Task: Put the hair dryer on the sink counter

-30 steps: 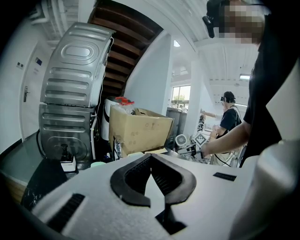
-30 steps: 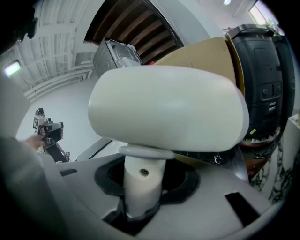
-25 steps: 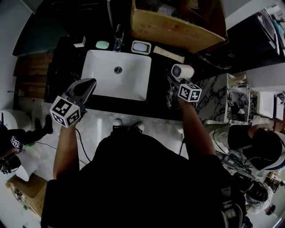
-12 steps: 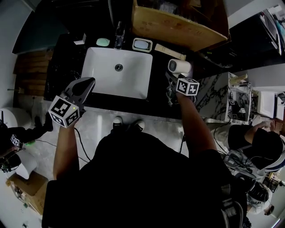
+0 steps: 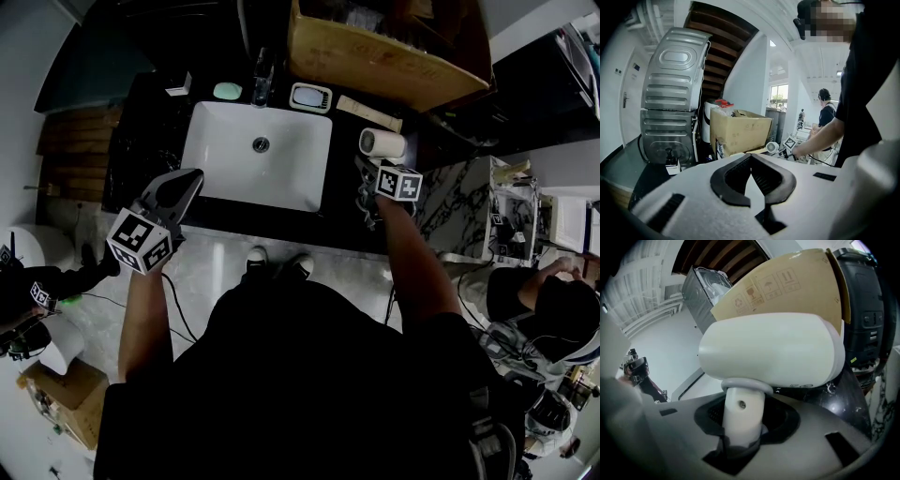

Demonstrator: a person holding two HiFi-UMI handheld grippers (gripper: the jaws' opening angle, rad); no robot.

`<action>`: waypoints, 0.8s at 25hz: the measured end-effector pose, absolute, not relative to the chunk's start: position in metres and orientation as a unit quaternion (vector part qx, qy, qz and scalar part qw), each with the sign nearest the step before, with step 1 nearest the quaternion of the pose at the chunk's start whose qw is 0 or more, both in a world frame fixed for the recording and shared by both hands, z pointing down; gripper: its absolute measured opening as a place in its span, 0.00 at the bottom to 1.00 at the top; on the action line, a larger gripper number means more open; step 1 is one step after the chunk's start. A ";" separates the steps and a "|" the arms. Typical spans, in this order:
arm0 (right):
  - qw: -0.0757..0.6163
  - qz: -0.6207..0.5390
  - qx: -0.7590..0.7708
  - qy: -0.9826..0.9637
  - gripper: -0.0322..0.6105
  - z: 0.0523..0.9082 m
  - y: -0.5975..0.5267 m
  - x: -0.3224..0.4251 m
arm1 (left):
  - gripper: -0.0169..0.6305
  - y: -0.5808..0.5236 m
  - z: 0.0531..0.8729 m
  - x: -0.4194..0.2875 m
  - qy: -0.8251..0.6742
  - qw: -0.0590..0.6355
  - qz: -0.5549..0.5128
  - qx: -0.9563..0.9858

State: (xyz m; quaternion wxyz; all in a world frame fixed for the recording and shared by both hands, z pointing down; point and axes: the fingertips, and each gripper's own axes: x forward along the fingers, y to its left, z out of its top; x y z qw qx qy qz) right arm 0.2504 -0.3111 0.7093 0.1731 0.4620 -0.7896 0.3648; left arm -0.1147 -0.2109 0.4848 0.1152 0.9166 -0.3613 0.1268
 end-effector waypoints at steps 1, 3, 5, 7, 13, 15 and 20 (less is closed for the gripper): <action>0.174 0.365 0.462 -0.790 0.28 0.709 -0.311 0.249 | 0.05 -0.211 0.485 -0.114 -0.361 0.115 0.127 0.917; 0.177 0.366 0.461 -0.789 0.28 0.710 -0.311 0.249 | 0.05 -0.212 0.485 -0.111 -0.357 0.113 0.128 0.918; 0.178 0.366 0.463 -0.787 0.28 0.711 -0.311 0.250 | 0.05 -0.213 0.486 -0.109 -0.353 0.113 0.129 0.920; 0.177 0.366 0.465 -0.786 0.28 0.711 -0.312 0.250 | 0.05 -0.214 0.486 -0.107 -0.350 0.113 0.128 0.921; 0.181 0.364 0.463 -0.788 0.28 0.712 -0.312 0.251 | 0.05 -0.212 0.486 -0.105 -0.346 0.116 0.126 0.922; 0.186 0.364 0.461 -0.788 0.29 0.715 -0.313 0.251 | 0.05 -0.213 0.486 -0.105 -0.345 0.118 0.125 0.923; 0.232 0.333 0.456 -0.792 0.33 0.720 -0.308 0.245 | 0.05 -0.212 0.486 -0.105 -0.342 0.118 0.122 0.924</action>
